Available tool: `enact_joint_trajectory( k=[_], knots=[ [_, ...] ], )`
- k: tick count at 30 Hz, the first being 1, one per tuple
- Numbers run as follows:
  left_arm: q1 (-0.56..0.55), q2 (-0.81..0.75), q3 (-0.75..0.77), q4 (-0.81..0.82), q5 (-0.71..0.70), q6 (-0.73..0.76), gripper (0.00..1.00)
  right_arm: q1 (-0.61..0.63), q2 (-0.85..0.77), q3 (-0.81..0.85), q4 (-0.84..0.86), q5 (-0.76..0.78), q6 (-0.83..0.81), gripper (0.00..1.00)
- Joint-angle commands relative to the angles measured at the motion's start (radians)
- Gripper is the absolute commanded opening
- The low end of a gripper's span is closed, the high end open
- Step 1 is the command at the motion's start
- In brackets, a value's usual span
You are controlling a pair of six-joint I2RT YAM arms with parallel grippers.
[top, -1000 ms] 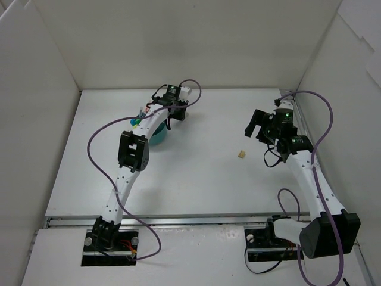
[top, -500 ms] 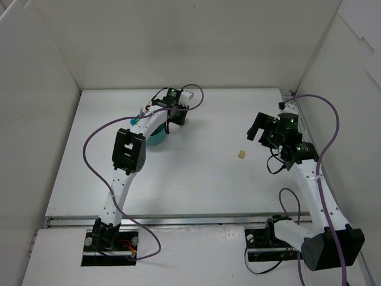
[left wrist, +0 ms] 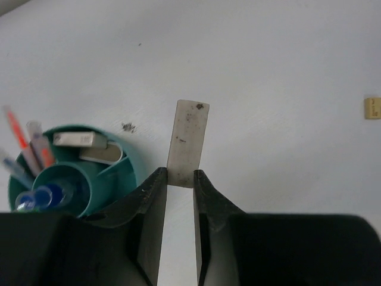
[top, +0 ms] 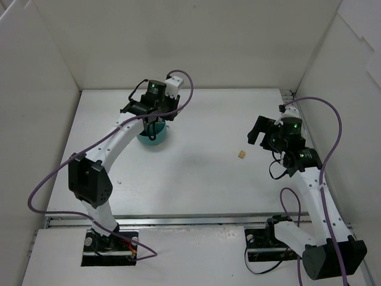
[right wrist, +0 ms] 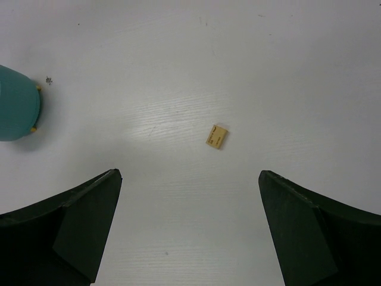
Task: Sort the stationery into containers
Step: Place the stationery in the storage box.
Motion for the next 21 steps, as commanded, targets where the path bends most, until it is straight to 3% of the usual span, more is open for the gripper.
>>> enact_joint_trajectory(
  k=[1, 4, 8, 15, 21],
  knots=[
    [0.007, -0.111, -0.123, 0.025, -0.151, -0.037, 0.00, -0.008, -0.038, -0.008, 0.036, -0.002, -0.023, 0.98],
    [0.007, -0.157, -0.184, -0.017, -0.263, -0.038, 0.00, -0.010, -0.040, -0.013, 0.036, 0.000, -0.032, 0.98],
    [0.007, -0.203, -0.256, -0.023, -0.303, -0.029, 0.00, -0.009, -0.034, -0.008, 0.036, 0.000, -0.044, 0.98],
    [0.057, -0.219, -0.355, 0.052, -0.292, 0.017, 0.00, -0.010, -0.024, -0.007, 0.033, -0.009, -0.054, 0.98],
    [0.105, -0.216, -0.372, 0.087, -0.185, 0.029, 0.00, -0.009, -0.029, -0.013, 0.030, -0.014, -0.051, 0.98]
  ],
)
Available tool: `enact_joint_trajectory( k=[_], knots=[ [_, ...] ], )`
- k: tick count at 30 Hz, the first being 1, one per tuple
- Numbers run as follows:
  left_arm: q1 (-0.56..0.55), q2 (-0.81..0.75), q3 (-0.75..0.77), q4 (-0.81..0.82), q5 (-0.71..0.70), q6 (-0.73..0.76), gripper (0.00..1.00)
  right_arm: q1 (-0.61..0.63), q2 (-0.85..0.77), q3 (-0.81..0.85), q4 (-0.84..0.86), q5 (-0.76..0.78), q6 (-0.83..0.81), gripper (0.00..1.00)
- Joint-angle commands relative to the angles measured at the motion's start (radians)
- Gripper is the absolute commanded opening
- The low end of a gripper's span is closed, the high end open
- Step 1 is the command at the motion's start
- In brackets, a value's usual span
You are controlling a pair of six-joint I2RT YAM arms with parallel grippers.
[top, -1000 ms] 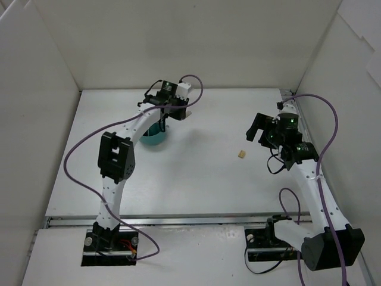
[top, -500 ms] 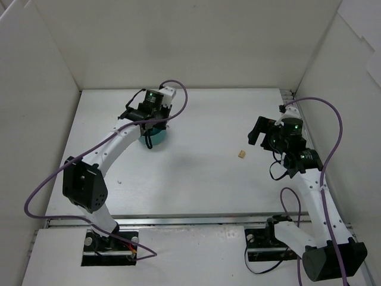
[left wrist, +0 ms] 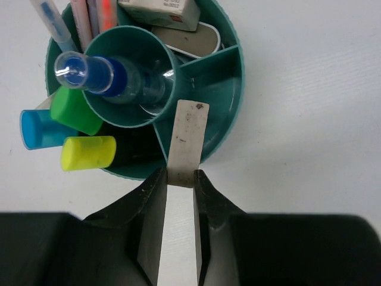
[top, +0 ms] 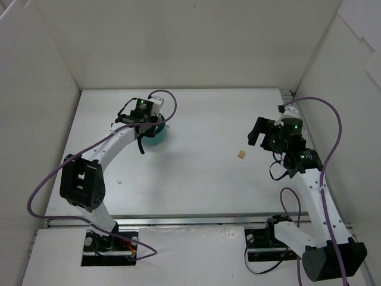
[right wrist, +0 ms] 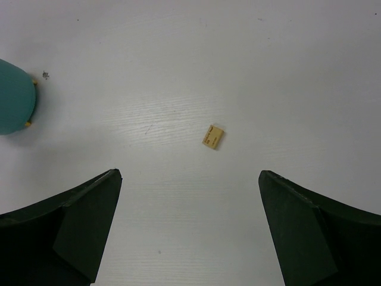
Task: Sort the stationery into containers
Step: Place the stationery in the storage box, then pick up the stationery from the center of the board.
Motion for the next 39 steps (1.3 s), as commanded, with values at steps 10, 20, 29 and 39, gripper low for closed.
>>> enact_joint_trajectory(
  k=[10, 20, 29, 39],
  knots=[
    [0.024, -0.035, 0.038, 0.063, 0.099, 0.052, 0.00, -0.008, 0.011, 0.000, 0.028, -0.003, -0.002, 0.98],
    [0.033, -0.019, 0.079, 0.023, 0.091, 0.048, 0.58, -0.009, 0.017, 0.002, 0.025, -0.003, 0.002, 0.98],
    [-0.005, -0.096, 0.145, 0.007, 0.159, 0.049, 0.99, -0.009, 0.089, 0.012, 0.017, 0.020, 0.056, 0.98],
    [-0.069, -0.318, 0.009, 0.136, 0.178, -0.087, 1.00, 0.049, 0.511, 0.130, 0.016, 0.146, 0.225, 0.98]
  ],
)
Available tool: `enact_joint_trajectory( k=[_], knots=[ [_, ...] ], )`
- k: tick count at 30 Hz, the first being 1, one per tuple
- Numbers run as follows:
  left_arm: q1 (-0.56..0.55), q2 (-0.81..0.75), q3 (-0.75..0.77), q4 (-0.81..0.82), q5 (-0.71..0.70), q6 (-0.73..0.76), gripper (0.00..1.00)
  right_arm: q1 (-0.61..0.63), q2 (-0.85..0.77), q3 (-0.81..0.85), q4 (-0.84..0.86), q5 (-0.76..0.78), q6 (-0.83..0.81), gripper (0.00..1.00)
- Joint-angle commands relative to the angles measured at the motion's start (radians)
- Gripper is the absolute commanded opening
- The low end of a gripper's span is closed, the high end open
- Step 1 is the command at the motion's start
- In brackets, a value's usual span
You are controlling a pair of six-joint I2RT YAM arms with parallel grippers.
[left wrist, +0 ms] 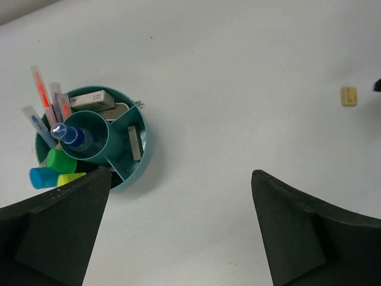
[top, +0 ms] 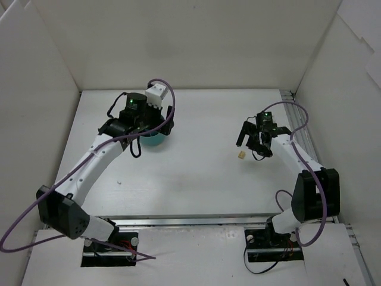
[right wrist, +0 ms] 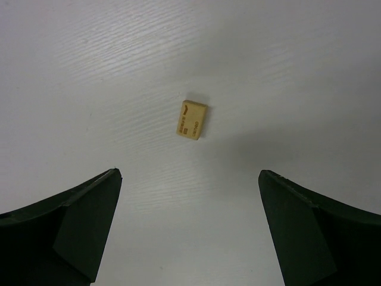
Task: Sort the stationery into containers
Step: Pick up the stationery from the center of the board.
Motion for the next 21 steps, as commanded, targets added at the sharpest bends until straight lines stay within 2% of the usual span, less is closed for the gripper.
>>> enact_joint_trajectory(
  k=[1, 3, 8, 14, 17, 18, 20, 21],
  knots=[
    [-0.004, -0.106, -0.045, 0.095, -0.018, -0.067, 1.00, 0.022, 0.071, 0.096, 0.020, 0.127, 0.065, 0.97],
    [-0.004, -0.141, -0.080, 0.084, -0.027, -0.089, 1.00, 0.025, 0.139, 0.115, 0.020, 0.143, 0.075, 0.95],
    [-0.013, -0.195, -0.157, 0.087, -0.081, -0.125, 1.00, 0.037, 0.276, 0.165, 0.019, 0.108, 0.102, 0.79],
    [-0.004, -0.226, -0.168, 0.086, -0.113, -0.136, 1.00, 0.042, 0.339, 0.161, 0.002, 0.088, 0.124, 0.70],
    [-0.004, -0.218, -0.157, 0.079, -0.115, -0.136, 0.99, 0.040, 0.353, 0.152, 0.000, 0.078, 0.127, 0.62],
    [-0.004, -0.215, -0.159, 0.079, -0.112, -0.134, 1.00, 0.040, 0.361, 0.152, -0.001, 0.075, 0.127, 0.51],
    [0.005, -0.212, -0.159, 0.079, -0.109, -0.136, 1.00, 0.042, 0.379, 0.155, 0.000, 0.047, 0.133, 0.42],
    [0.005, -0.211, -0.160, 0.079, -0.110, -0.136, 1.00, 0.043, 0.384, 0.158, 0.000, 0.040, 0.133, 0.33]
  ],
)
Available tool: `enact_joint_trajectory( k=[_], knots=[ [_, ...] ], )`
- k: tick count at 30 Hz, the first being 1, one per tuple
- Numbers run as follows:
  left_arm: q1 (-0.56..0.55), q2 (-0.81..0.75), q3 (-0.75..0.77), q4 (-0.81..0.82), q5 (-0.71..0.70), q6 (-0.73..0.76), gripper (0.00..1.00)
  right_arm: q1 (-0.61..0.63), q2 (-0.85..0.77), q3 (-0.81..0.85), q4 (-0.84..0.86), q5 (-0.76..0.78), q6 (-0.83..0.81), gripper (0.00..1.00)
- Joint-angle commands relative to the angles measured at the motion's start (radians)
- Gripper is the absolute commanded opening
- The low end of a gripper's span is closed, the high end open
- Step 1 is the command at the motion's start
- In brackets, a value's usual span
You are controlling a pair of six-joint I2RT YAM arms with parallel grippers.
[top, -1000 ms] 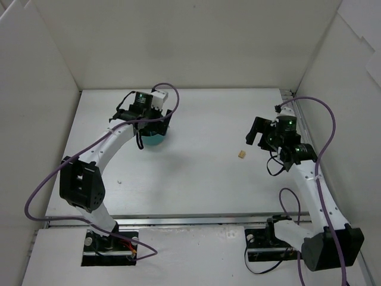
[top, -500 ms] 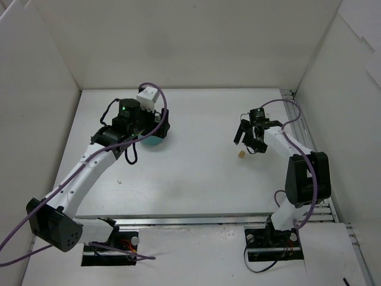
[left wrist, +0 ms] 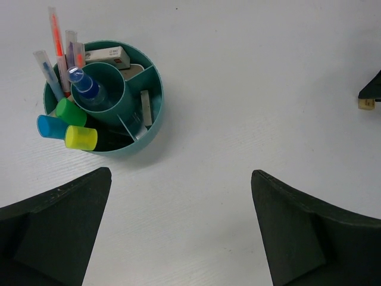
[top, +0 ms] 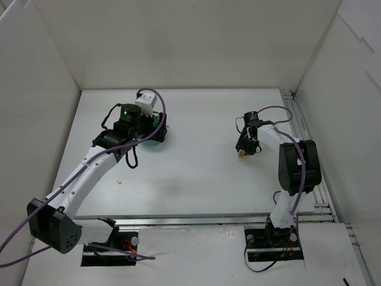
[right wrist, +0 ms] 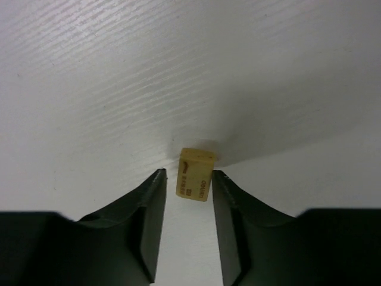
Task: Sort the stationery into containers
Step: Pick up the stationery from the center of the board.
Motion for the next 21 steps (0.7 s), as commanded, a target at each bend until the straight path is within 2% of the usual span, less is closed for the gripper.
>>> enact_joint_trajectory(
  k=[1, 4, 9, 13, 15, 17, 18, 20, 21],
  knots=[
    [0.009, -0.032, 0.037, 0.042, -0.016, -0.017, 0.99, 0.011, 0.020, 0.028, -0.014, -0.020, 0.022, 0.30],
    [0.027, -0.034, 0.035, 0.033, -0.011, -0.017, 0.99, 0.013, 0.020, 0.032, -0.014, -0.033, 0.017, 0.24],
    [0.027, -0.052, 0.035, 0.017, 0.001, -0.008, 0.99, 0.018, 0.018, 0.031, -0.019, -0.040, 0.017, 0.26],
    [0.036, -0.077, 0.016, 0.025, 0.019, -0.008, 1.00, 0.030, -0.018, 0.042, -0.005, -0.089, -0.036, 0.15],
    [0.036, -0.075, 0.011, 0.039, 0.108, 0.004, 1.00, 0.068, -0.055, 0.055, 0.021, -0.119, -0.105, 0.12],
    [0.036, -0.066, 0.011, 0.063, 0.182, 0.003, 1.00, 0.083, -0.107, 0.080, 0.038, -0.190, -0.164, 0.12],
    [0.036, -0.060, 0.011, 0.076, 0.278, 0.001, 1.00, 0.091, -0.126, 0.081, 0.055, -0.302, -0.181, 0.12],
    [0.036, -0.041, -0.009, 0.146, 0.381, -0.008, 1.00, 0.097, -0.193, 0.051, 0.180, -0.470, -0.208, 0.12],
    [0.036, -0.034, -0.018, 0.174, 0.462, -0.025, 1.00, 0.111, -0.221, 0.034, 0.241, -0.641, -0.236, 0.12]
  ],
)
